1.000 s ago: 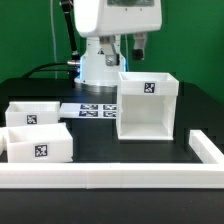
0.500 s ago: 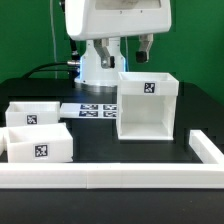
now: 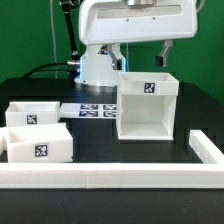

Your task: Assemble drawer

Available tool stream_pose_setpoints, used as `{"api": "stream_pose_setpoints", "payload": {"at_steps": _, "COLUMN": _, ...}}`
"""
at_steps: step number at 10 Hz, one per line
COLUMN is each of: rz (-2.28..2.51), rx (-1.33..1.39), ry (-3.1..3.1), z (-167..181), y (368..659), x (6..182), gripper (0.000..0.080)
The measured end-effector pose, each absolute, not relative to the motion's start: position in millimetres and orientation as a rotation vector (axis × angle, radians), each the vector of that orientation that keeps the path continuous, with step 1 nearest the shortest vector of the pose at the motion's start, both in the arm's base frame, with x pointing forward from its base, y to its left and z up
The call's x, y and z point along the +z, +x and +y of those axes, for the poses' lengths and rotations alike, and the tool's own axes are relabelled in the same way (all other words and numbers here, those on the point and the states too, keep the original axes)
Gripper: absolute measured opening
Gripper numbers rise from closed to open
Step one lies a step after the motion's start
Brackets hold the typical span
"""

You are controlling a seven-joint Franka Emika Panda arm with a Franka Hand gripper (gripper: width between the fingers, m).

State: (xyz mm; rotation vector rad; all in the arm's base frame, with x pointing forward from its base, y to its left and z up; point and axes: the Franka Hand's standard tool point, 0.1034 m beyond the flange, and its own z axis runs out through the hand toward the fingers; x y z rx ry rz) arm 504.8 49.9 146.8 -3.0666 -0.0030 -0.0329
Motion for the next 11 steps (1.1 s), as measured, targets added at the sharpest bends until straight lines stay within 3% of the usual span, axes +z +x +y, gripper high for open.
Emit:
{"api": "stream_pose_setpoints", "payload": {"at_steps": 4, "rz": 0.245, "rx": -0.018, "ry": -3.061, "z": 54, "y": 502, "x": 145.9, "gripper": 0.065}}
{"api": "stream_pose_setpoints", "payload": {"at_steps": 8, "rz": 0.212, "rx": -0.019, "ry": -3.093, "z": 98, "y": 454, "x": 136.2, "gripper": 0.065}}
{"api": "stream_pose_setpoints", "payload": {"at_steps": 11, "rz": 0.216, "rx": -0.037, "ry": -3.087, "z": 98, "y": 450, "x": 131.0, "gripper": 0.065}}
